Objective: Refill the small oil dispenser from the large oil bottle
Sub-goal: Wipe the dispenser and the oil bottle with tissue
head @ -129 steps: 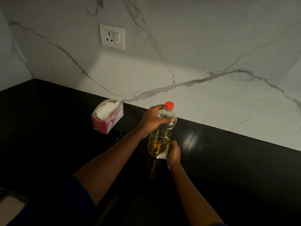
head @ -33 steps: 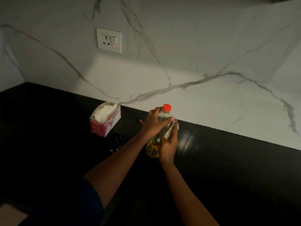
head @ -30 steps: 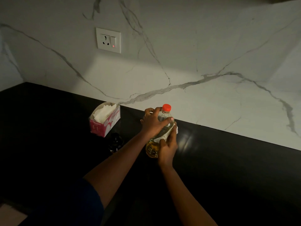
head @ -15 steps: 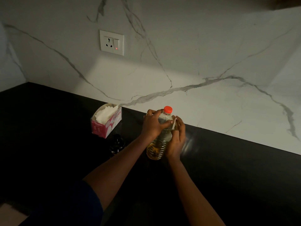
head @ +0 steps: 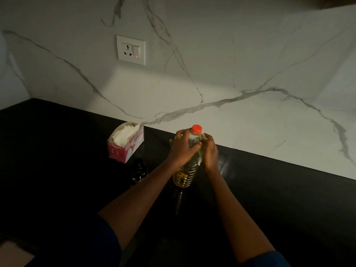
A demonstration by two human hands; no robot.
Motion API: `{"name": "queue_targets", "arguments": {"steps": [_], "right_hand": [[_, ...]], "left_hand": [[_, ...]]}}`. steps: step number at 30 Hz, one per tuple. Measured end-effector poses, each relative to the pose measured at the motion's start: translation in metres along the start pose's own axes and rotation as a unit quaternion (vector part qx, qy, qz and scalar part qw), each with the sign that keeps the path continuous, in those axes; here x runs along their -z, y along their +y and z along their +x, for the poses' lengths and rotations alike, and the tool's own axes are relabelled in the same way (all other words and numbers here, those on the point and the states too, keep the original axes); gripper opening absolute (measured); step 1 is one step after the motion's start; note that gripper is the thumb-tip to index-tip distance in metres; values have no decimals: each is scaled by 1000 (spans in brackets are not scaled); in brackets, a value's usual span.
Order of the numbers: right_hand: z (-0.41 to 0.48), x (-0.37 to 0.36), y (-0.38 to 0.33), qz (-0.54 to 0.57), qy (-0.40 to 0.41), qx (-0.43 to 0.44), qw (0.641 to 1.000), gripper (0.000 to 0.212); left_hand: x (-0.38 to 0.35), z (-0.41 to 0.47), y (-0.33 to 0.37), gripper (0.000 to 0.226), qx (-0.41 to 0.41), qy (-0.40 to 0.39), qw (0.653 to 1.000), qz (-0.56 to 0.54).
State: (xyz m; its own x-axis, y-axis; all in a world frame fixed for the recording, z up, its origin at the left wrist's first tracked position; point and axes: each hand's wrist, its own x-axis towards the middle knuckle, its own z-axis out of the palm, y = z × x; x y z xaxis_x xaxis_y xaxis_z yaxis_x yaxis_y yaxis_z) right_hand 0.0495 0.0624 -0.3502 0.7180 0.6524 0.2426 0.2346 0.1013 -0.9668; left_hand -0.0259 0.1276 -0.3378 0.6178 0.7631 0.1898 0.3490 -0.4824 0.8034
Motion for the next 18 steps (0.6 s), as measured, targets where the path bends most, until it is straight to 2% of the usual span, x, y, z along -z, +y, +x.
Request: {"name": "queue_targets", "arguments": {"steps": [3,6,9,12,15,18], "right_hand": [[-7,-3,8,92,41,-34,994,25],[-11,-3,7,208,84,-60,973,23],[-10,-1,1,261,113,-54,957,21],[-4,4,-6,332,149,-82,928,20],[2,10,-9,372,164,-121,906,21],[2,9,-11,361,142,-120,914,22]], "left_hand": [[1,-1,-1,55,-6,9,1000,17],[2,-2,-1,55,-7,7,1000,20],[2,-1,-1,56,-5,3,1000,20],[3,-1,-2,57,-6,-2,1000,27],[3,-1,-1,58,-5,-4,1000,29],[3,-1,0,58,-3,-6,1000,27]]}}
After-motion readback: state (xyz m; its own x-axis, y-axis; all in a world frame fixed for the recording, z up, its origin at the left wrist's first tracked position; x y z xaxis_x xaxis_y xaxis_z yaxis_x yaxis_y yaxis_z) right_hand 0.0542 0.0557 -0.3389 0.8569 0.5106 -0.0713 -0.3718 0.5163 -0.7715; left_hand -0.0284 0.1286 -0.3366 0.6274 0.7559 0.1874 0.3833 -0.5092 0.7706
